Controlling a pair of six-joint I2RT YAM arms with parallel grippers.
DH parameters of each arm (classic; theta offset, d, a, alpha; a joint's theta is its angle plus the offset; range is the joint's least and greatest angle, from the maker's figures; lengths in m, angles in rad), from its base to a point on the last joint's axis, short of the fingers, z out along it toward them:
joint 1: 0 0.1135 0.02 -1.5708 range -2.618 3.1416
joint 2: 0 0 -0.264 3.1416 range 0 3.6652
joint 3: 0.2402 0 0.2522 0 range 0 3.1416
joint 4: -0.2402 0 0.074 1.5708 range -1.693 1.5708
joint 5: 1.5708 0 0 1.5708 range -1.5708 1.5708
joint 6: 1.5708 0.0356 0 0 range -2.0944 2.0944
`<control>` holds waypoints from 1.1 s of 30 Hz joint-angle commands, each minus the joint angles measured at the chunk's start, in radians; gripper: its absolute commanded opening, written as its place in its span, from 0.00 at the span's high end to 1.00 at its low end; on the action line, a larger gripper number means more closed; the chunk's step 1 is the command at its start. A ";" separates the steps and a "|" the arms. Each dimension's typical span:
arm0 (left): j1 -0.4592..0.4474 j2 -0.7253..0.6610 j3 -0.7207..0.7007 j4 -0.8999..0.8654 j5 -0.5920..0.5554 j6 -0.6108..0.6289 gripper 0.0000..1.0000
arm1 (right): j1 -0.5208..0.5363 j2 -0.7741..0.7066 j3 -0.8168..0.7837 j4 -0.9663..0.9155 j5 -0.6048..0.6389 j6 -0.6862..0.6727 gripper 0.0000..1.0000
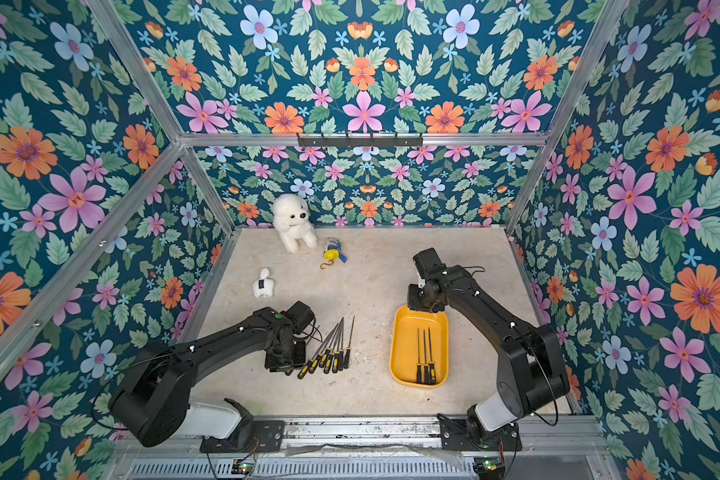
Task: Put the file tool into the storage box
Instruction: Pick up the file tool from the center of the board.
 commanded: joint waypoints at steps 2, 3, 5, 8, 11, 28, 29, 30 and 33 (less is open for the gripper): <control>-0.001 0.023 -0.011 0.029 0.009 0.011 0.59 | 0.001 0.001 -0.010 0.000 -0.007 0.013 0.61; -0.001 0.032 -0.012 0.053 0.011 0.015 0.62 | 0.001 0.000 -0.011 0.003 -0.009 0.015 0.61; -0.002 0.045 -0.012 0.072 0.020 0.025 0.68 | 0.001 0.001 -0.015 0.009 -0.015 0.018 0.61; -0.002 0.061 0.005 0.081 0.029 0.043 0.77 | 0.001 0.001 -0.016 0.017 -0.024 0.025 0.62; 0.000 0.052 0.035 0.084 0.045 0.074 0.84 | 0.001 -0.001 -0.017 0.025 -0.039 0.028 0.62; -0.068 0.010 0.273 0.271 0.481 0.171 0.95 | -0.014 -0.014 -0.052 0.474 -0.486 0.288 0.57; -0.078 0.022 0.278 0.268 0.476 0.172 0.95 | -0.007 -0.008 -0.054 0.499 -0.493 0.305 0.57; -0.090 0.034 0.283 0.269 0.472 0.173 0.96 | 0.005 0.002 -0.055 0.518 -0.496 0.316 0.57; -0.124 0.055 0.300 0.287 0.473 0.165 0.96 | 0.040 0.048 -0.038 0.516 -0.495 0.316 0.57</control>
